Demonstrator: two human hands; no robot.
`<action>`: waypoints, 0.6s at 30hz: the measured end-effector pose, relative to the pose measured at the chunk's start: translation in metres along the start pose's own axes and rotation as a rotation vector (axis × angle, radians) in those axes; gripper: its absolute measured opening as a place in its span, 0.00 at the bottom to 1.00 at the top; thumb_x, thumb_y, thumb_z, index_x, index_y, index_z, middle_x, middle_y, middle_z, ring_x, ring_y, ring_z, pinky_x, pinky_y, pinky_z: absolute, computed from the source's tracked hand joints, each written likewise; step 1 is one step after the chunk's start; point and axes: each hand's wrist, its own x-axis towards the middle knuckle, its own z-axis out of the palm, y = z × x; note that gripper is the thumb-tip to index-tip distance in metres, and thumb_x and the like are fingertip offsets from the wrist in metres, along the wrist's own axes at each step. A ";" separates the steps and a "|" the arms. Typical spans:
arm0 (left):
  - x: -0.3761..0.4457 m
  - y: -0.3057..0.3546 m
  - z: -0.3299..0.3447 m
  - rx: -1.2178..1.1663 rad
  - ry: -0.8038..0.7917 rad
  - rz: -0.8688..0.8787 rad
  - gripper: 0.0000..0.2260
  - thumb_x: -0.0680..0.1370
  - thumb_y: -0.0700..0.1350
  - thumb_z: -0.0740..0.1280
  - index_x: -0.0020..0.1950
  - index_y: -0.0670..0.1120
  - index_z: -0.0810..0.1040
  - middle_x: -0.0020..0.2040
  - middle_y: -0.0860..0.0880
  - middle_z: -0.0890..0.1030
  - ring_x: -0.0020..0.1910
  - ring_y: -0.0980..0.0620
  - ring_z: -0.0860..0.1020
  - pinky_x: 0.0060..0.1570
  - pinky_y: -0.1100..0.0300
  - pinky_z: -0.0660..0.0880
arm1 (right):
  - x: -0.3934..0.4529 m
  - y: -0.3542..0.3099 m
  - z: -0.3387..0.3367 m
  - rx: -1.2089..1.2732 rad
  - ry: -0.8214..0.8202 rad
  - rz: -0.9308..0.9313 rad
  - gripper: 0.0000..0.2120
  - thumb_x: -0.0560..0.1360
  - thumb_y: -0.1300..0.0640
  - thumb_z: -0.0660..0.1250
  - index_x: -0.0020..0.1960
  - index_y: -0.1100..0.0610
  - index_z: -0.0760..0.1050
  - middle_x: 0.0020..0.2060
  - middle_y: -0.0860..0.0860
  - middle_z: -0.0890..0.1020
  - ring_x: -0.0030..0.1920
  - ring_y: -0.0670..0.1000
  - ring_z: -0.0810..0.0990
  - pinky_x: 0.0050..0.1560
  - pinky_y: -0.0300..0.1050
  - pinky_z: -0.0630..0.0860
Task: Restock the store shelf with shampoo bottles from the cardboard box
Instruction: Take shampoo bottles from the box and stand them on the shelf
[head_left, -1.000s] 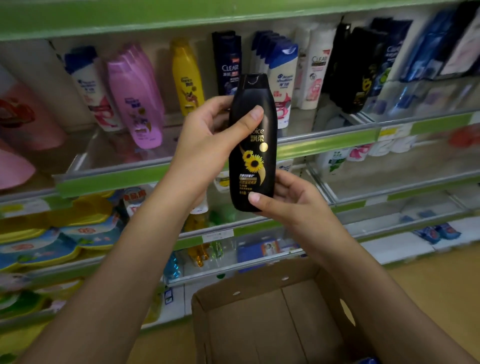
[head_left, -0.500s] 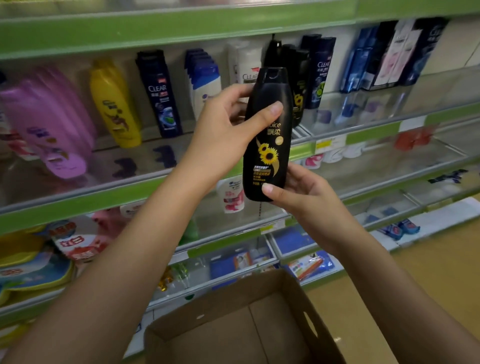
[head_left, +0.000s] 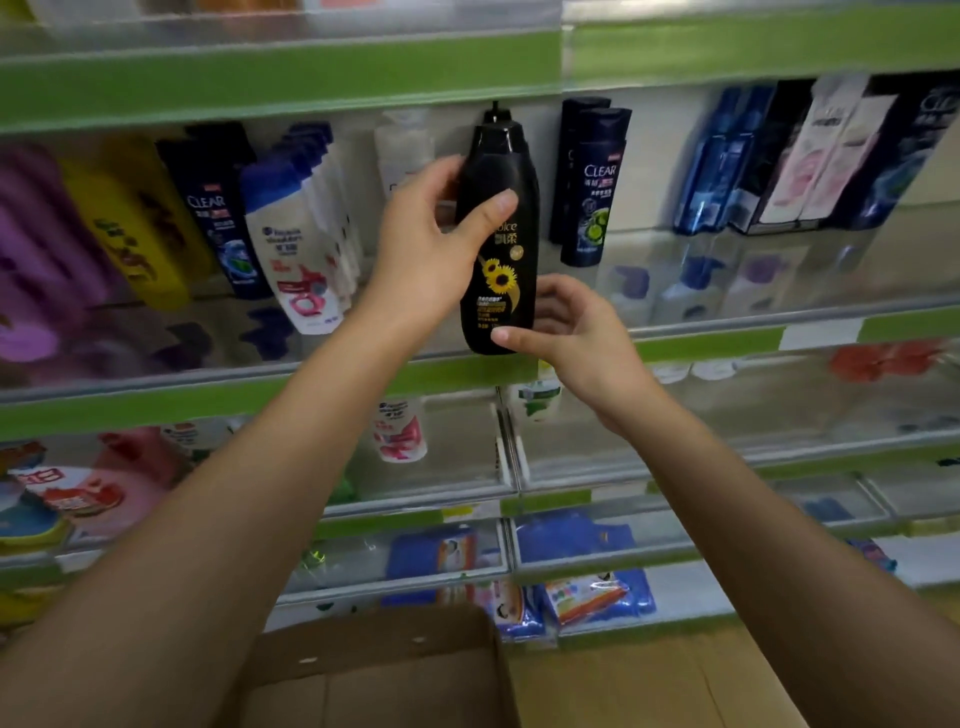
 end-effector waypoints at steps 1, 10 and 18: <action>0.005 -0.001 0.006 0.019 0.022 -0.006 0.15 0.75 0.46 0.69 0.60 0.44 0.78 0.54 0.46 0.81 0.51 0.52 0.80 0.54 0.55 0.77 | 0.009 0.001 -0.005 -0.013 -0.017 -0.003 0.19 0.68 0.63 0.76 0.56 0.56 0.75 0.47 0.51 0.83 0.48 0.48 0.83 0.52 0.40 0.79; 0.034 -0.018 0.037 0.149 0.126 -0.057 0.16 0.73 0.44 0.71 0.60 0.43 0.78 0.50 0.52 0.81 0.47 0.57 0.78 0.51 0.62 0.75 | 0.061 0.023 -0.020 -0.318 -0.005 -0.011 0.22 0.67 0.55 0.78 0.59 0.55 0.77 0.47 0.51 0.84 0.49 0.49 0.83 0.54 0.52 0.79; 0.033 -0.043 0.049 0.213 0.179 -0.017 0.18 0.74 0.48 0.70 0.62 0.45 0.77 0.55 0.48 0.81 0.53 0.54 0.80 0.55 0.56 0.77 | 0.072 0.029 -0.022 -0.413 0.019 -0.025 0.20 0.69 0.59 0.76 0.59 0.58 0.77 0.47 0.50 0.82 0.46 0.47 0.79 0.49 0.41 0.75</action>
